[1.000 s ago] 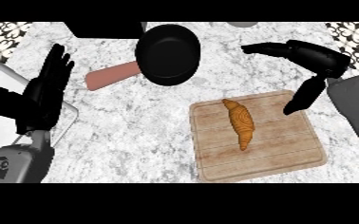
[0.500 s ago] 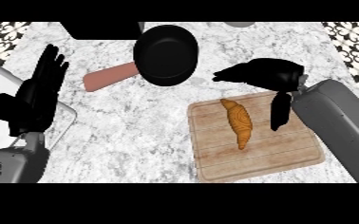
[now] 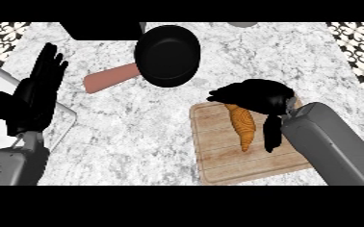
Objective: Pick the croissant from the cutting board and place it in the pot
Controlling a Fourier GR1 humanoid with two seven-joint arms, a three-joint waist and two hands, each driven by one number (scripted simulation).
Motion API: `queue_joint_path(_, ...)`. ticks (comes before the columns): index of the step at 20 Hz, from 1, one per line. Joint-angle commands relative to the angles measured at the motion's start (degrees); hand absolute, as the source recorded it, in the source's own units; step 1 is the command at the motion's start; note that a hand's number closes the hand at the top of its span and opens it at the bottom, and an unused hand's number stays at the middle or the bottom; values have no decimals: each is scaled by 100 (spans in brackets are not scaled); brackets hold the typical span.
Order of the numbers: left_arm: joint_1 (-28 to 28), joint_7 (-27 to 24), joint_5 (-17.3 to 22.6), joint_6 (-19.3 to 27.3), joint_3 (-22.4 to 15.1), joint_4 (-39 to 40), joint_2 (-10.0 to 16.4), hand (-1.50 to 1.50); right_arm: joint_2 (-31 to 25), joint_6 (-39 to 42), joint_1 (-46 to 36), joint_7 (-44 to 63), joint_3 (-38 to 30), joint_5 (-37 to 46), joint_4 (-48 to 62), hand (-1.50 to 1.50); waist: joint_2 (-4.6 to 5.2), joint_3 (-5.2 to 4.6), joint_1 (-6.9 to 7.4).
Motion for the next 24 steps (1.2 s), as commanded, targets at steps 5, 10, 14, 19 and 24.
queue_joint_path(5, 78, -341, -227, -62, 35, 246, -322, 0, 95, -342, 93, -115, -18, 1022, 393, -150, 14, 2, 27)
queue_joint_path(10, -204, -74, -366, -80, 117, 238, -390, 0, 268, -379, 180, -464, -267, 1362, 624, -150, 12, 2, 14)
queue_joint_path(14, 290, -92, -461, -108, 54, -287, -461, 0, 802, -638, 181, -384, -126, 1684, 1020, -150, 10, 3, 58)
queue_joint_path(19, -226, -149, -553, -191, 235, 394, -552, 0, 715, -577, 630, -409, -235, 2103, 559, -150, 8, 1, -8)
queue_joint_path(24, -133, -136, -472, -358, 448, 211, -454, 0, 747, -1267, 327, -1118, -367, 2508, 1866, -150, 16, 2, 20)
